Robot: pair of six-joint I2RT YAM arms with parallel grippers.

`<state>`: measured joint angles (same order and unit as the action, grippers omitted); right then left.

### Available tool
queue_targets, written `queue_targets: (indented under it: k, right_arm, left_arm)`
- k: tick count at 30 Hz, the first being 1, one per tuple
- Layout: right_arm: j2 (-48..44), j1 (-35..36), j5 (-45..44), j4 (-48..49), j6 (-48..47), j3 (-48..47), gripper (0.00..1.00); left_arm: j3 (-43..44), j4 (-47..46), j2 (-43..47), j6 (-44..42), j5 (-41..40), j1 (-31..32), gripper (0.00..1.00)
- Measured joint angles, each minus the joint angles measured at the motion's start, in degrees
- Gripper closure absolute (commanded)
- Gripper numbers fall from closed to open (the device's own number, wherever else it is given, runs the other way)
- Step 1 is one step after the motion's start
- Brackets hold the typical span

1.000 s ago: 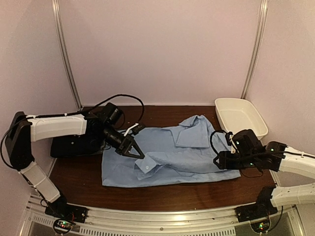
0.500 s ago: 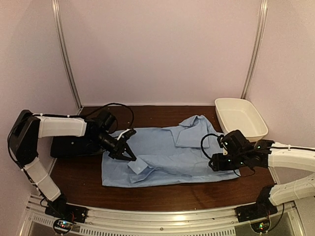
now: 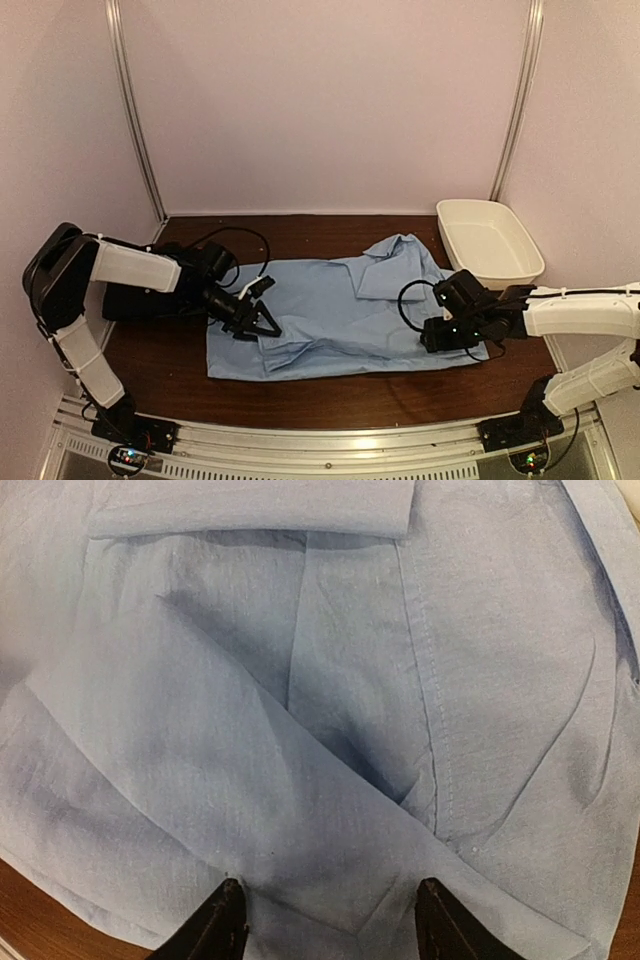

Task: Fold and stack the long sleeve shirts
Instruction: Adjust the sleeve of the 1/3-folded shirt.

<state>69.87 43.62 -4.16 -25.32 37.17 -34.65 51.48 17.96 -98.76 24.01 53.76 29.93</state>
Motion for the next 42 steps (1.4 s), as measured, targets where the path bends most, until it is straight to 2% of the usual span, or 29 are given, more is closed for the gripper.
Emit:
queue_targets:
  k: [9,13,16,19,24,31,42]
  right_arm:
    - [1.8,-0.1,0.3,1.8,-0.8,0.0,0.42]
    - [2.3,-0.2,0.5,2.2,-0.8,0.0,0.42]
    - [2.3,-0.2,0.7,2.7,-0.8,0.0,0.42]
    - [2.3,-0.2,0.7,3.0,-0.8,0.0,0.42]
    - [1.7,-0.3,0.7,3.0,-0.8,0.0,0.41]
    - [0.1,-0.3,-0.6,3.0,-0.7,0.5,0.41]
    - [0.1,-0.3,-1.5,3.3,-0.9,1.4,0.40]
  left_arm:
    - [-9.2,-13.0,5.6,3.3,-1.2,0.0,0.30]
    - [-11.2,-17.1,5.7,5.3,-2.8,0.0,0.36]
    - [-13.4,-21.0,6.5,7.6,-3.8,0.0,0.47]
    - [-16.3,-26.1,7.1,10.6,-4.2,0.1,0.63]
    - [-19.6,-33.1,7.2,15.1,-4.0,0.2,1.00]
    - [-19.8,-37.0,9.2,21.7,-2.8,0.3,1.00]
    - [-17.6,-29.8,24.2,34.1,-1.2,0.5,1.00]
